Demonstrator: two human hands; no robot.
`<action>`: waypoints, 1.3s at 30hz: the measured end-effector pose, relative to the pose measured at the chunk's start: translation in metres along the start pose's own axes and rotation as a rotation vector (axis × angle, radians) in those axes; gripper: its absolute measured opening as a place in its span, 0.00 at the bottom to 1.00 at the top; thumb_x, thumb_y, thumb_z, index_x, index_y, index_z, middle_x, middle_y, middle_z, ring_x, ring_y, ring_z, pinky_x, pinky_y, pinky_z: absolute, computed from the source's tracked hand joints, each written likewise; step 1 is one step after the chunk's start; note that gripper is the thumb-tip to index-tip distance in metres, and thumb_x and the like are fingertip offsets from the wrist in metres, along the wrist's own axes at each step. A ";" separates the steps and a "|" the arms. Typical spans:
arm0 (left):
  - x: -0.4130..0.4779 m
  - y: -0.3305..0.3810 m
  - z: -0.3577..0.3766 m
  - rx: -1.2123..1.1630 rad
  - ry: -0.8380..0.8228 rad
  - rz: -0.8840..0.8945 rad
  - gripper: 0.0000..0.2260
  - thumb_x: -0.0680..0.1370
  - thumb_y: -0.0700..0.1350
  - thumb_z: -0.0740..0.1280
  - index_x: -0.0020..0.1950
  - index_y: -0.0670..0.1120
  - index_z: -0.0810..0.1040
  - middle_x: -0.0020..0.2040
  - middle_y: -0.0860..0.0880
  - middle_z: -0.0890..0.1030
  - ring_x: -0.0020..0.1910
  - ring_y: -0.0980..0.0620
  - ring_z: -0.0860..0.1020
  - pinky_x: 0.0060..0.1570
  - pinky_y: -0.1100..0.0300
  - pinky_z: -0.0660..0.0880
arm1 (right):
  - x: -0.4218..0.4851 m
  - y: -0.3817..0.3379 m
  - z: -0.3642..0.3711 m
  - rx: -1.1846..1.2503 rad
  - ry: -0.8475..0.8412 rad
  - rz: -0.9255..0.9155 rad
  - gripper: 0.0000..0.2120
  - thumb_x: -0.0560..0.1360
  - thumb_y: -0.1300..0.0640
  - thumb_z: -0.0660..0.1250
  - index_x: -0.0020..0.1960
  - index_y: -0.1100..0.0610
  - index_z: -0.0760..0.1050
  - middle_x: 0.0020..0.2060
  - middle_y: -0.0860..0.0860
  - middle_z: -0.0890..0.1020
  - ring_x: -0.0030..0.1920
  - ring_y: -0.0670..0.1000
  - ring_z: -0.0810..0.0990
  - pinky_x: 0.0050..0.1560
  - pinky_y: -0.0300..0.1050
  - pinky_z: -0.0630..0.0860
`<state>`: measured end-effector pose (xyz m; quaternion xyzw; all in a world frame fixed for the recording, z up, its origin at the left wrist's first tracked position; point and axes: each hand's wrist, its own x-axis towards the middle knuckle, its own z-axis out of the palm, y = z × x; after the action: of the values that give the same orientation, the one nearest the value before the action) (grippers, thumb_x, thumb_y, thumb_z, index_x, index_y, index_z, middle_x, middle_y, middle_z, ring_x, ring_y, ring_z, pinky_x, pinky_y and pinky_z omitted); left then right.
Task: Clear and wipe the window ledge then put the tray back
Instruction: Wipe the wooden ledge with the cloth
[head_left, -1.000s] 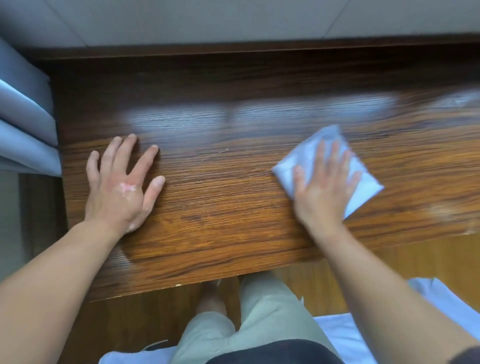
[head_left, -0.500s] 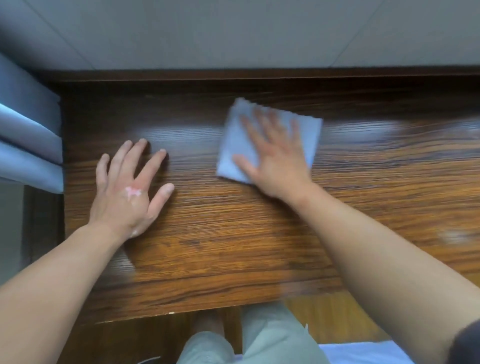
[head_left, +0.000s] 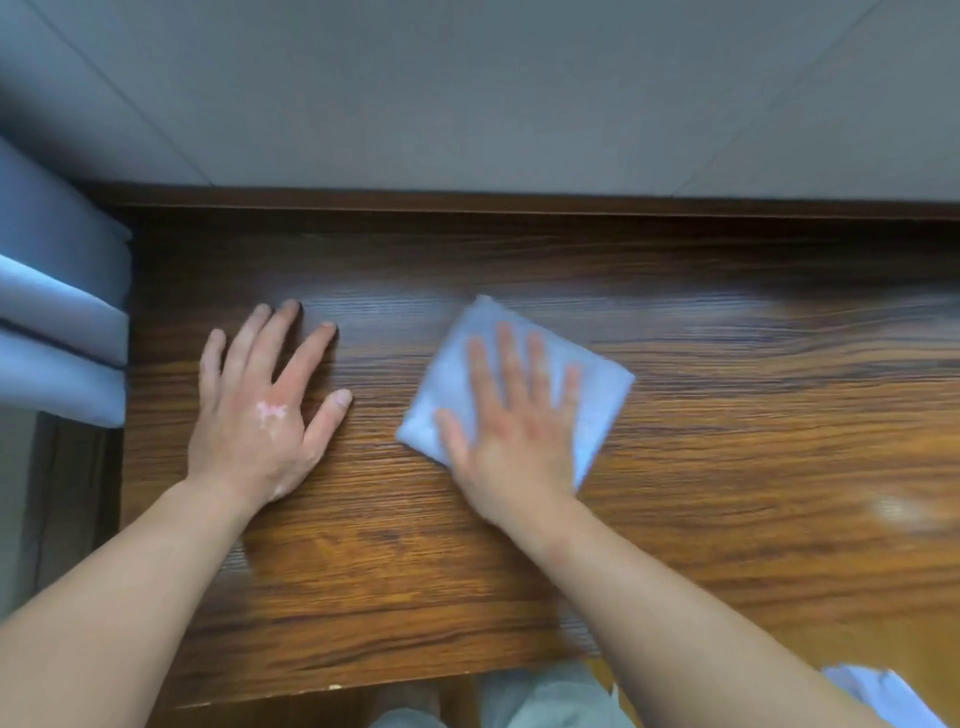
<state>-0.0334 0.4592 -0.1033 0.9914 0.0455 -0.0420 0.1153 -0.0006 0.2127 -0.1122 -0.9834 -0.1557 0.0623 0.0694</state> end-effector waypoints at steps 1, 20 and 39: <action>0.000 0.001 0.001 -0.001 0.006 -0.007 0.29 0.80 0.61 0.57 0.78 0.48 0.68 0.80 0.41 0.63 0.80 0.41 0.58 0.78 0.37 0.51 | 0.019 -0.018 0.000 0.021 0.001 -0.079 0.36 0.78 0.37 0.57 0.82 0.51 0.60 0.82 0.54 0.59 0.82 0.60 0.55 0.78 0.69 0.49; 0.027 0.064 0.004 -0.071 -0.009 -0.036 0.34 0.77 0.64 0.58 0.78 0.46 0.64 0.80 0.42 0.62 0.81 0.43 0.55 0.78 0.36 0.48 | 0.076 0.285 -0.054 -0.052 0.060 0.267 0.39 0.78 0.32 0.51 0.79 0.57 0.63 0.78 0.60 0.66 0.78 0.60 0.62 0.75 0.66 0.59; 0.071 0.156 0.027 -0.001 -0.025 0.124 0.32 0.79 0.64 0.56 0.78 0.46 0.66 0.79 0.39 0.63 0.79 0.38 0.58 0.75 0.32 0.50 | 0.058 0.268 -0.040 -0.032 -0.015 0.069 0.41 0.78 0.32 0.51 0.82 0.57 0.58 0.81 0.57 0.61 0.81 0.58 0.57 0.79 0.66 0.51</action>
<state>0.0512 0.3077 -0.1008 0.9916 -0.0176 -0.0474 0.1186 0.1399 -0.0259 -0.1204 -0.9886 -0.1233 0.0697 0.0503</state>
